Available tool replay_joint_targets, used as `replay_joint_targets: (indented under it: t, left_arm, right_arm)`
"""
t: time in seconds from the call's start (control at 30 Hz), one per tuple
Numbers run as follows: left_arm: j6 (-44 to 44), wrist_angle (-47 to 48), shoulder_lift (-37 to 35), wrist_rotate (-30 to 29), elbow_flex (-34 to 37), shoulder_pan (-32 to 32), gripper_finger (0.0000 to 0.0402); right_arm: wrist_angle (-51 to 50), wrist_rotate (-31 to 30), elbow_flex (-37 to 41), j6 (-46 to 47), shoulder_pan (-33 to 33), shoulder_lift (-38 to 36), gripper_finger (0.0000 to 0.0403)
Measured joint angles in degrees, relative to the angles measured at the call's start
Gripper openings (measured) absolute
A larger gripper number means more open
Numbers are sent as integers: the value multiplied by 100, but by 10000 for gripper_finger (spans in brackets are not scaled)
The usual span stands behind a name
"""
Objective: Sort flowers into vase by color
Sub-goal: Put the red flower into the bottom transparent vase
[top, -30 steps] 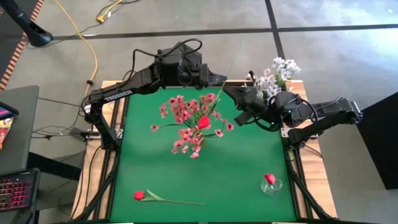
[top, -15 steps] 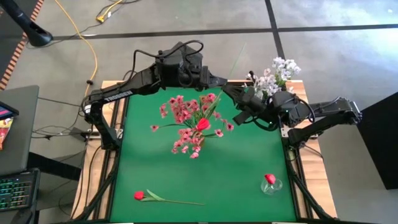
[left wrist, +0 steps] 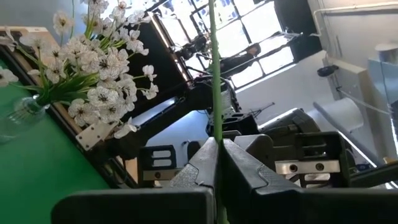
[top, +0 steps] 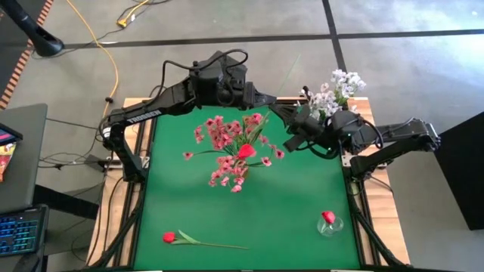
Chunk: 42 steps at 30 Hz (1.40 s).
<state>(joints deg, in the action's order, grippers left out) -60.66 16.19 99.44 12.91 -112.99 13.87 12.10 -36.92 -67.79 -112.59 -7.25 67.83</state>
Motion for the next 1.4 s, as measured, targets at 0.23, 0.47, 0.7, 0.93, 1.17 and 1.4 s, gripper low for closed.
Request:
replay_joint_targets:
  t: [0.23,0.47,0.7,0.93,1.17,1.4]
  left_arm:
    - [405,-43,0,93,0,64,30]
    - [862,-471,1,653,0,469,120]
    - [1807,-520,-144,1033,0,1049,180]
    - [3103,-365,-475,883,0,1527,179]
    - [4426,541,-793,427,0,1663,179]
    - [5140,386,-1140,300,595,1394,179]
  right_arm:
    - [0,59,0,439,-112,-6,16]
    - [-218,8,2,1929,-265,-151,16]
    - [-629,-324,-4,4479,-772,-668,16]
    - [-1833,-311,-759,8548,-1594,-996,16]
    - [-4295,-395,-1285,12037,-2605,-1219,16]
    - [-5759,-1993,-1199,14209,-4209,-1450,16]
